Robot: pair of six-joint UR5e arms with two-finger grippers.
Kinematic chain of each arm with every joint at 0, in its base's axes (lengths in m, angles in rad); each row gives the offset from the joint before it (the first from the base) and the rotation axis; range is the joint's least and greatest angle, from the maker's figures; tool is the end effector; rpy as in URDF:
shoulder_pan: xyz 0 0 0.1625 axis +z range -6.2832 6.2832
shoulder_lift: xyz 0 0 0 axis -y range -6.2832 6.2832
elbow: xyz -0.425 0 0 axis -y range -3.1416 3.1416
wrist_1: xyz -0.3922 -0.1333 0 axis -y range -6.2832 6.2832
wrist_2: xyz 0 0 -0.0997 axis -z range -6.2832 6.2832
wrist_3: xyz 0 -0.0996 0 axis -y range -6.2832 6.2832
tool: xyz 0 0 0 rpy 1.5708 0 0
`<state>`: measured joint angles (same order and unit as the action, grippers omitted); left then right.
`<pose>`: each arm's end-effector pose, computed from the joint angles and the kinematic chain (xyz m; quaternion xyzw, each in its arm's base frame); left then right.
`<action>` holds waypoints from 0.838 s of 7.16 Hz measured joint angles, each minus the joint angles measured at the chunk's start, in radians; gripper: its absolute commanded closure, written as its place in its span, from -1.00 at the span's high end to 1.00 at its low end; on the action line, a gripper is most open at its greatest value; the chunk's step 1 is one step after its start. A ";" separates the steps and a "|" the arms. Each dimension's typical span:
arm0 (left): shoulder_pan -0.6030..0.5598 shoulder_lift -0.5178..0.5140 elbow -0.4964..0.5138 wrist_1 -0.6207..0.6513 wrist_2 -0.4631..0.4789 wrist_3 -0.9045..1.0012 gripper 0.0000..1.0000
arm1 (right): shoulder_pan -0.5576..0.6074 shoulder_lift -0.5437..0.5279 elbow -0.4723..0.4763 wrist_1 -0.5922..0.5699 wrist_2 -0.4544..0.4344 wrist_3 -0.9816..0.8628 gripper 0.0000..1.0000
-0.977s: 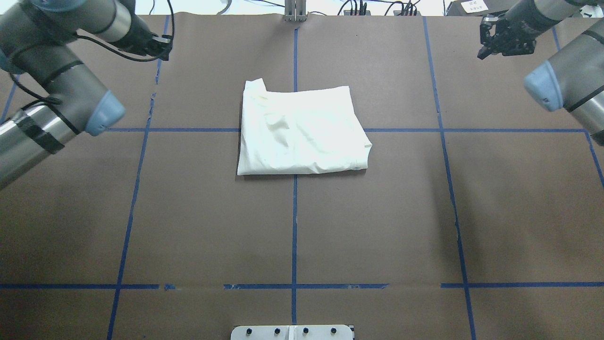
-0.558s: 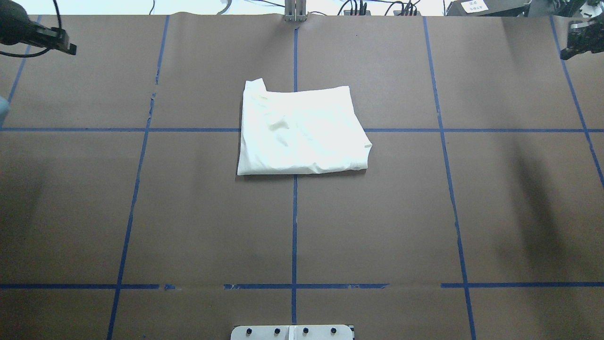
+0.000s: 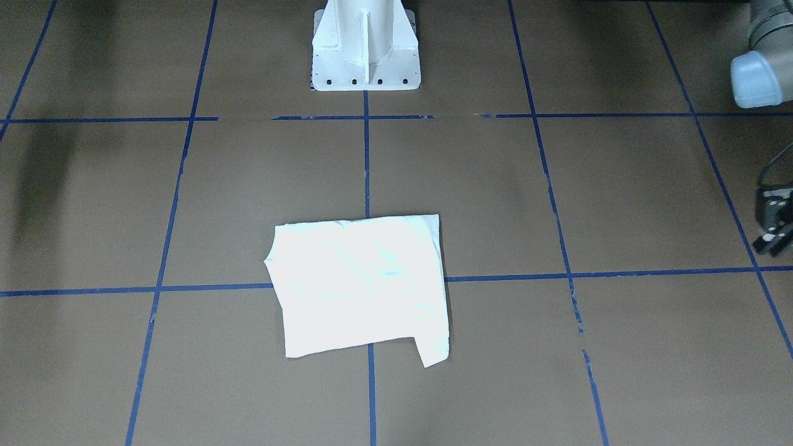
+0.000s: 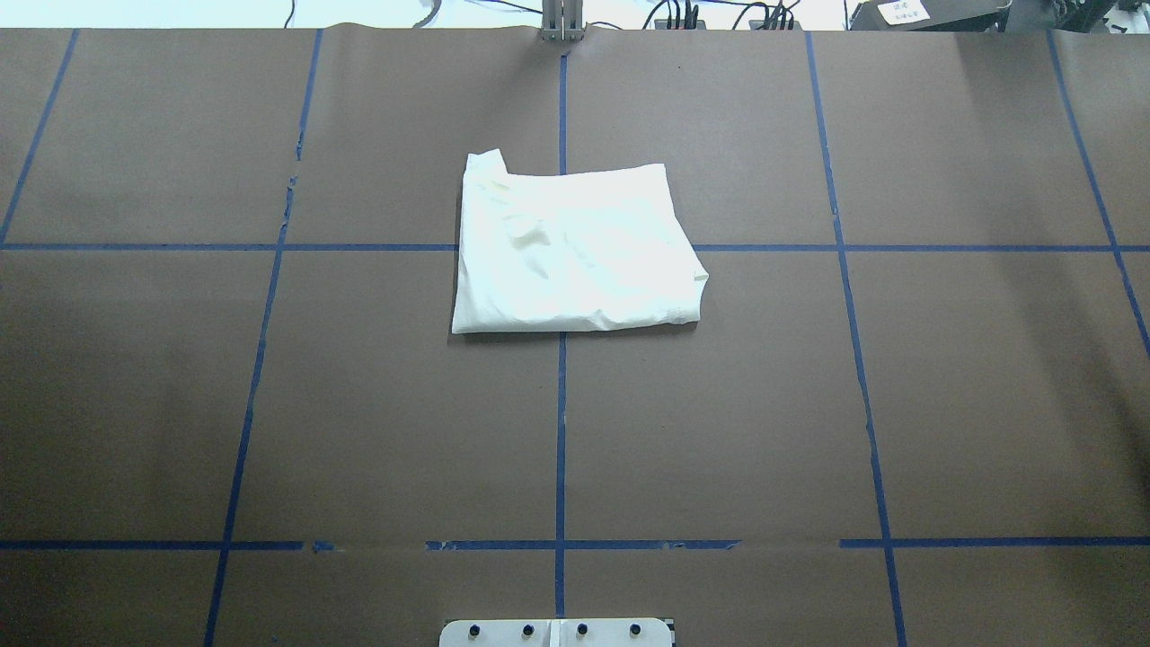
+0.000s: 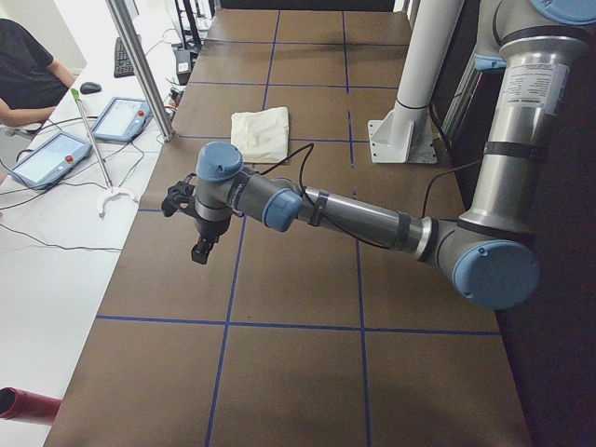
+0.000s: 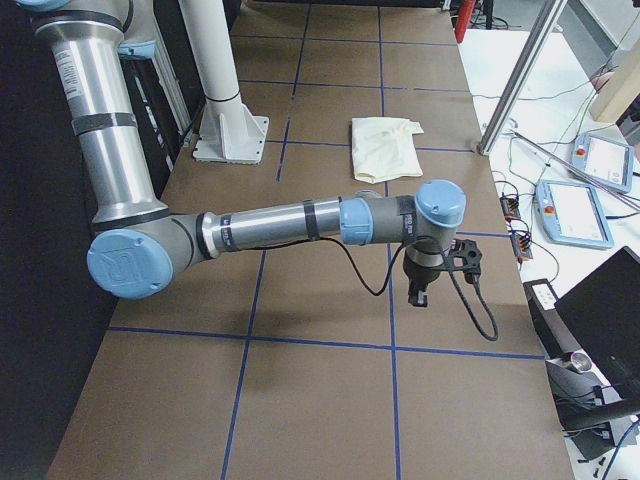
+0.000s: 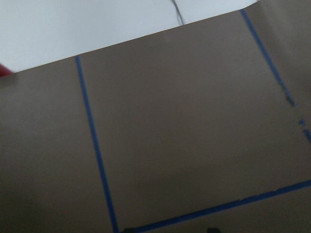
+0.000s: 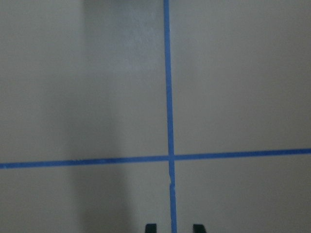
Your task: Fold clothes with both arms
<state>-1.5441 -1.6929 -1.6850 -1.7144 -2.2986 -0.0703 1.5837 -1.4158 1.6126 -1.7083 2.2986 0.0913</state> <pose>-0.0523 -0.5548 0.5246 0.1593 0.3577 0.0472 0.9190 0.0742 -0.5533 0.5740 0.0137 -0.3566 0.0381 0.9334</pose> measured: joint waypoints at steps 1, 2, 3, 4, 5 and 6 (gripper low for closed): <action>-0.053 0.055 -0.031 0.098 -0.052 0.030 1.00 | 0.007 -0.072 0.054 -0.012 0.004 -0.012 1.00; -0.077 0.126 -0.084 0.157 -0.081 0.040 1.00 | 0.007 -0.114 0.081 -0.015 0.006 -0.014 1.00; -0.085 0.185 -0.132 0.175 -0.090 0.042 1.00 | 0.006 -0.133 0.089 -0.017 0.008 -0.012 1.00; -0.086 0.224 -0.164 0.178 -0.094 0.042 1.00 | 0.003 -0.144 0.090 -0.018 0.010 -0.013 1.00; -0.083 0.243 -0.175 0.179 -0.096 0.043 1.00 | 0.001 -0.159 0.094 -0.018 0.010 -0.016 1.00; -0.081 0.250 -0.176 0.178 -0.097 0.043 1.00 | -0.008 -0.172 0.099 -0.017 0.011 -0.017 1.00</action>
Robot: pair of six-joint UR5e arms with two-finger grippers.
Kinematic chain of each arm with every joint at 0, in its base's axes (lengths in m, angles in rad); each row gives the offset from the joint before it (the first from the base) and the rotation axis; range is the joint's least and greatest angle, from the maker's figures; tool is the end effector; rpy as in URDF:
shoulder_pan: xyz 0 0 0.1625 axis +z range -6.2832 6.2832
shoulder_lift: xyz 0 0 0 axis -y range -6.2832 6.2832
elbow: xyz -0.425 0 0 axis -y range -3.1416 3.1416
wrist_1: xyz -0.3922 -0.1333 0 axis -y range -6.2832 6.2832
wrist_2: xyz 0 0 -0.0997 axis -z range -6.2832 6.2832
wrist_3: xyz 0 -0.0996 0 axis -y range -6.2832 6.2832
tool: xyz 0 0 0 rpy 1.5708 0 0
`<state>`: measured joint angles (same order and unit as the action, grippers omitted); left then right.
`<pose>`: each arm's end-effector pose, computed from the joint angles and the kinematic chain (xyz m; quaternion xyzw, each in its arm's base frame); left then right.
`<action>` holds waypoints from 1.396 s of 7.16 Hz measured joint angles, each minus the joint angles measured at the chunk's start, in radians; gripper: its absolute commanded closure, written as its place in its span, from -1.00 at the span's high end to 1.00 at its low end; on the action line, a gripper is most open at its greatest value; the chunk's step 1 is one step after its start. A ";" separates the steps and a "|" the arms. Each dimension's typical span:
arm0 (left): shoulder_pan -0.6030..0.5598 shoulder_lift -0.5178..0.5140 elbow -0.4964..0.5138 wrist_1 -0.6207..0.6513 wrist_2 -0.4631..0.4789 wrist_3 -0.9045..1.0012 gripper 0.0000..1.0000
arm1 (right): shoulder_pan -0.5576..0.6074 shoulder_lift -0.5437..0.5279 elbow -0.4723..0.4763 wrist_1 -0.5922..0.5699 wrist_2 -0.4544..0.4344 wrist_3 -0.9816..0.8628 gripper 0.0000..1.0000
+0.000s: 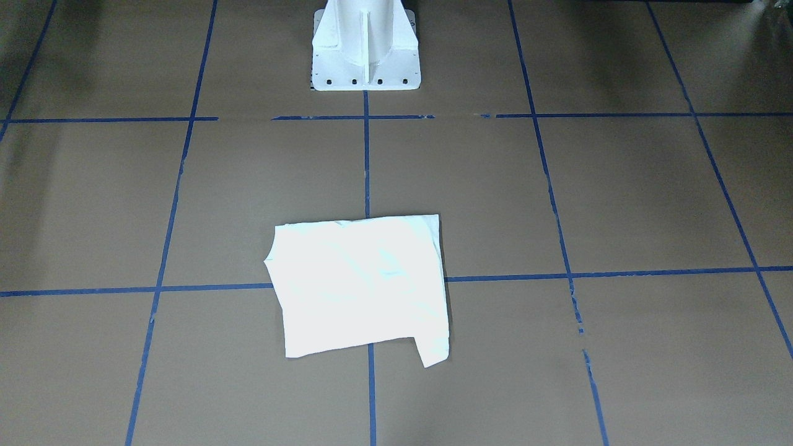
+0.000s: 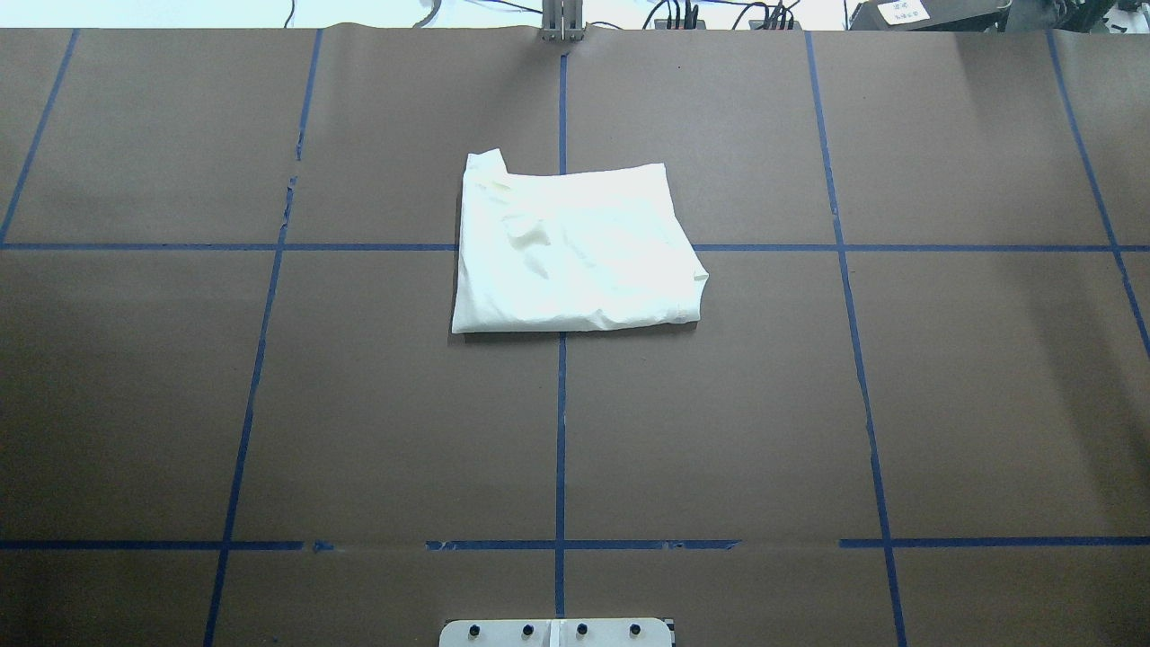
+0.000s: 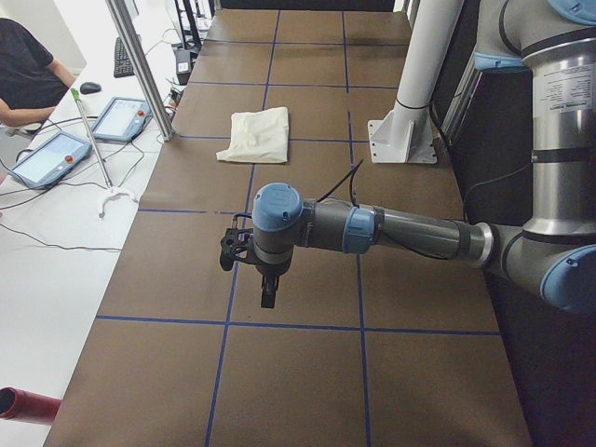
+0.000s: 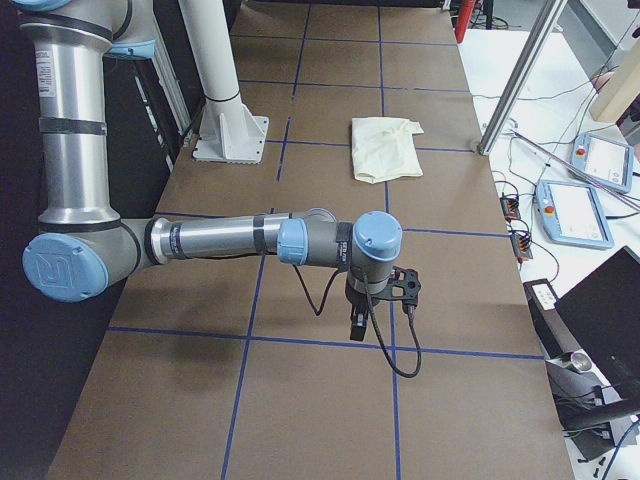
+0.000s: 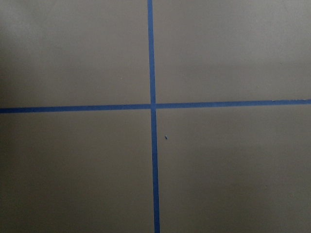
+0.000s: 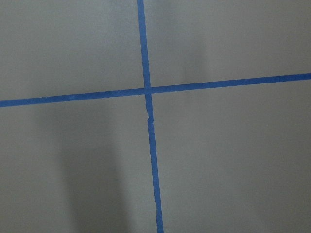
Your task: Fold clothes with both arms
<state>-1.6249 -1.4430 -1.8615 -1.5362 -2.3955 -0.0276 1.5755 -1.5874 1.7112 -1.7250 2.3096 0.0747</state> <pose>-0.0839 -0.4365 0.5747 0.0640 0.3991 -0.0117 0.9146 0.0685 -0.4792 0.6156 -0.0268 -0.3603 0.0425 0.9315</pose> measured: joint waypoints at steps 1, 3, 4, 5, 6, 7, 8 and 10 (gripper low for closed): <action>0.001 0.002 -0.001 0.000 0.002 0.000 1.00 | -0.015 -0.007 0.004 0.001 0.004 0.000 1.00; 0.003 0.001 -0.011 0.000 0.004 0.001 1.00 | -0.025 -0.007 0.006 0.002 0.022 0.002 1.00; 0.007 0.000 -0.015 0.000 0.004 0.001 1.00 | -0.025 -0.007 0.007 0.002 0.028 0.002 1.00; 0.012 0.000 -0.017 0.000 0.004 0.001 1.00 | -0.026 -0.007 0.008 0.003 0.034 0.002 1.00; 0.015 -0.001 -0.017 0.001 0.004 0.001 1.00 | -0.026 -0.007 0.008 0.003 0.042 0.003 1.00; 0.015 -0.001 -0.017 0.002 0.004 0.001 1.00 | -0.026 -0.008 0.008 0.003 0.045 0.003 1.00; 0.016 -0.001 -0.016 0.002 0.004 0.001 1.00 | -0.026 -0.009 0.011 0.003 0.047 0.003 1.00; 0.017 -0.001 -0.014 0.003 0.004 -0.001 1.00 | -0.026 -0.012 0.018 0.002 0.048 0.007 1.00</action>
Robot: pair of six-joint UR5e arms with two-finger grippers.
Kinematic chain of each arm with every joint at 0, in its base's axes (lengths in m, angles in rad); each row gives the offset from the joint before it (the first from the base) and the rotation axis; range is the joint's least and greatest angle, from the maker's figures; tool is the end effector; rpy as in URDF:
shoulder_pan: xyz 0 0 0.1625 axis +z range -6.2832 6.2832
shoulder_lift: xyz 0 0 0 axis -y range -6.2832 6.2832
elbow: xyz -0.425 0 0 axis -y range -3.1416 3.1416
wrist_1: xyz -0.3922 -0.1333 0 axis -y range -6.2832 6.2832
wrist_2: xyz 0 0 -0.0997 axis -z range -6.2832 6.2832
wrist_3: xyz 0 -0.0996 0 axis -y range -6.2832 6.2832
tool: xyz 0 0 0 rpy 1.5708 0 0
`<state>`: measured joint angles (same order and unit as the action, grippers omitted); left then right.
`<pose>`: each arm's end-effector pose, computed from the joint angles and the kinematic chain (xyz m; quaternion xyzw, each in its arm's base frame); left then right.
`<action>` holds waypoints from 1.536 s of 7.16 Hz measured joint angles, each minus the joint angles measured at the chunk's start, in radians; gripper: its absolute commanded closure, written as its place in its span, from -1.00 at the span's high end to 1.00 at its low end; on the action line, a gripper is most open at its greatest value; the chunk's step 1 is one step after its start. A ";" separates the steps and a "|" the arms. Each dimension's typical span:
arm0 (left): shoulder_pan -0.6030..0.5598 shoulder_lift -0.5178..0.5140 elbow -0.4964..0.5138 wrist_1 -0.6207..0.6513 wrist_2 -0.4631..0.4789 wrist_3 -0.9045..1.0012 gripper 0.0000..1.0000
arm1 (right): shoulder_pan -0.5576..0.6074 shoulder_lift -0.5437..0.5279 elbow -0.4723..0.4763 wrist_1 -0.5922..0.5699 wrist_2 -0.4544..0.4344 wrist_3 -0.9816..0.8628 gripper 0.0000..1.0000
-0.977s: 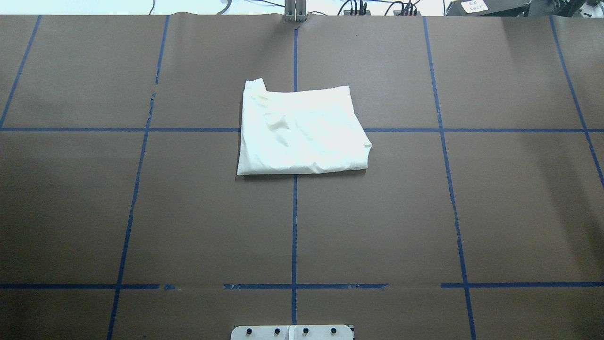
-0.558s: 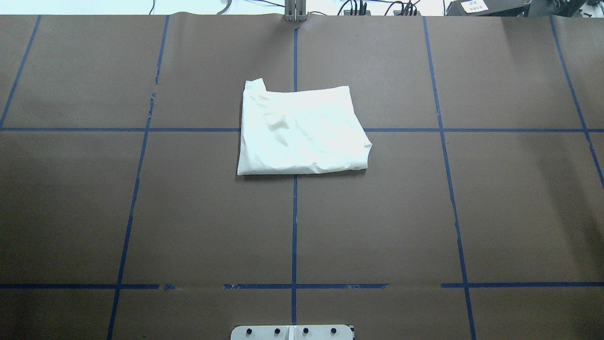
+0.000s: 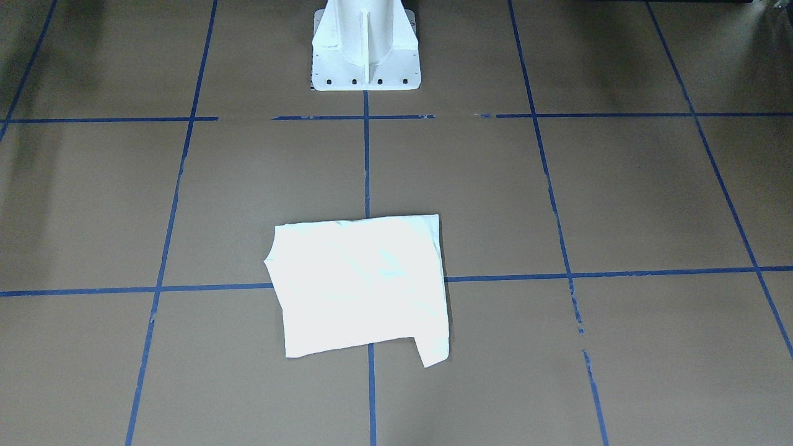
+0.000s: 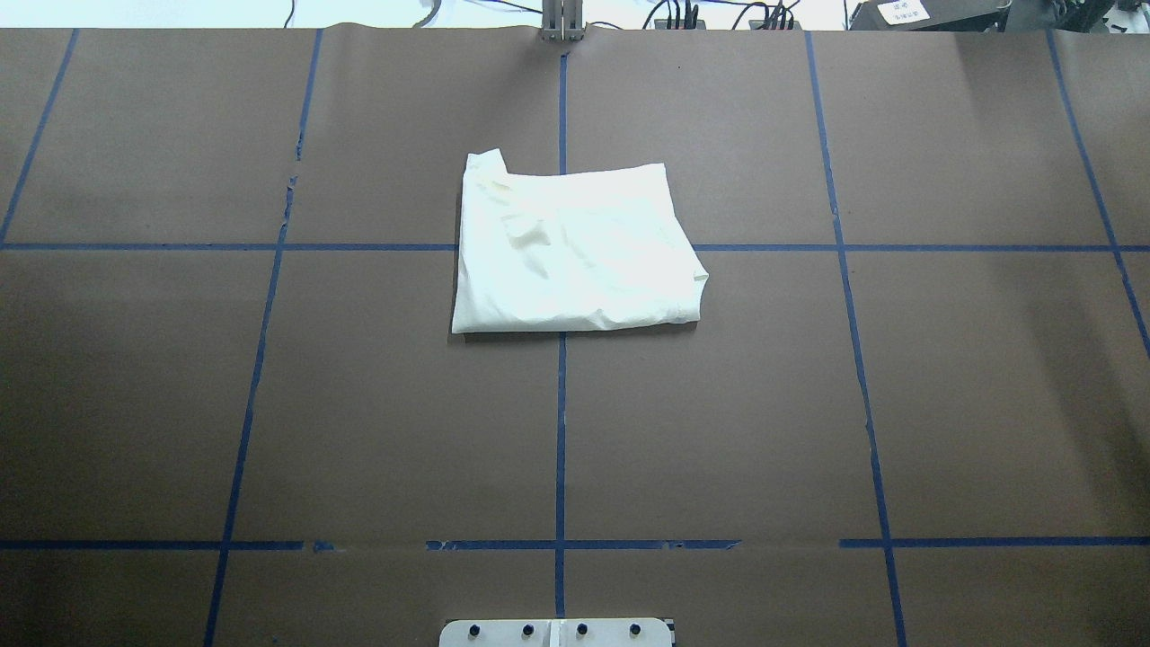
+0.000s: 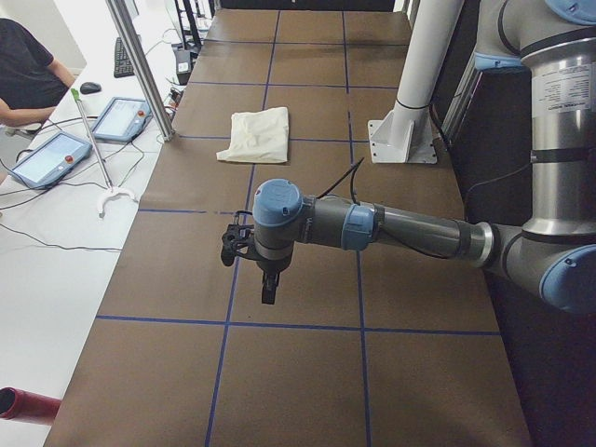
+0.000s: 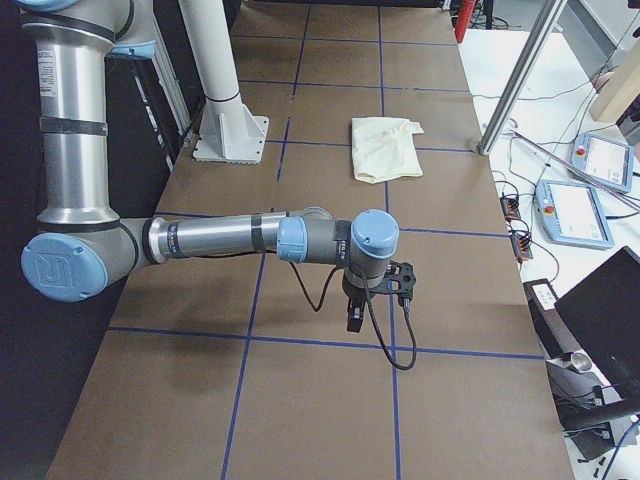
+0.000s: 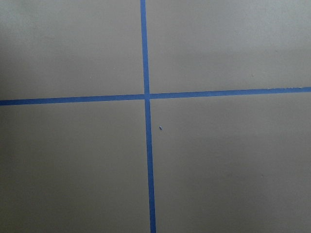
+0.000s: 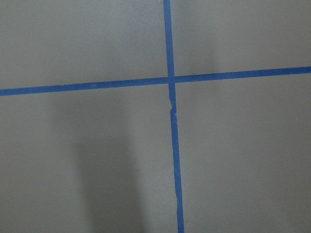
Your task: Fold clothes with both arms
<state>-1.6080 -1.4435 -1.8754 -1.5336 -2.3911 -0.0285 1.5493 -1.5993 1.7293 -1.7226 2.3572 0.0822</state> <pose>-0.0768 -0.4378 0.5682 0.0659 0.3975 -0.0022 0.9152 0.0526 -0.4762 0.6090 -0.0299 -0.3821 0.0322 0.9231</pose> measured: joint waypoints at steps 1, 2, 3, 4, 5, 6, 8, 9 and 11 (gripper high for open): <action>0.000 -0.001 0.001 0.000 0.000 0.000 1.00 | 0.000 0.000 0.002 0.000 -0.001 0.001 1.00; 0.000 -0.002 0.003 0.000 0.000 -0.001 1.00 | 0.000 -0.001 0.002 0.001 -0.001 0.002 1.00; 0.000 -0.003 0.003 0.000 0.000 -0.001 1.00 | 0.000 -0.001 0.002 0.001 -0.001 0.003 1.00; 0.000 -0.004 0.002 0.000 0.001 -0.001 1.00 | -0.001 -0.001 0.001 0.001 -0.002 0.004 1.00; 0.000 -0.004 0.001 0.000 0.001 -0.001 1.00 | -0.001 -0.001 0.000 0.001 -0.003 0.005 1.00; 0.001 -0.005 0.003 0.000 0.000 -0.001 1.00 | -0.001 -0.001 0.000 0.001 -0.004 0.004 1.00; 0.002 -0.005 0.007 -0.001 0.000 -0.001 1.00 | -0.001 -0.001 0.000 0.001 -0.004 0.004 1.00; 0.005 -0.005 0.009 -0.001 0.000 -0.001 1.00 | -0.001 -0.001 0.000 0.001 -0.004 0.004 1.00; 0.029 -0.005 0.018 -0.001 0.000 -0.001 1.00 | -0.002 -0.001 0.000 0.001 -0.004 0.004 1.00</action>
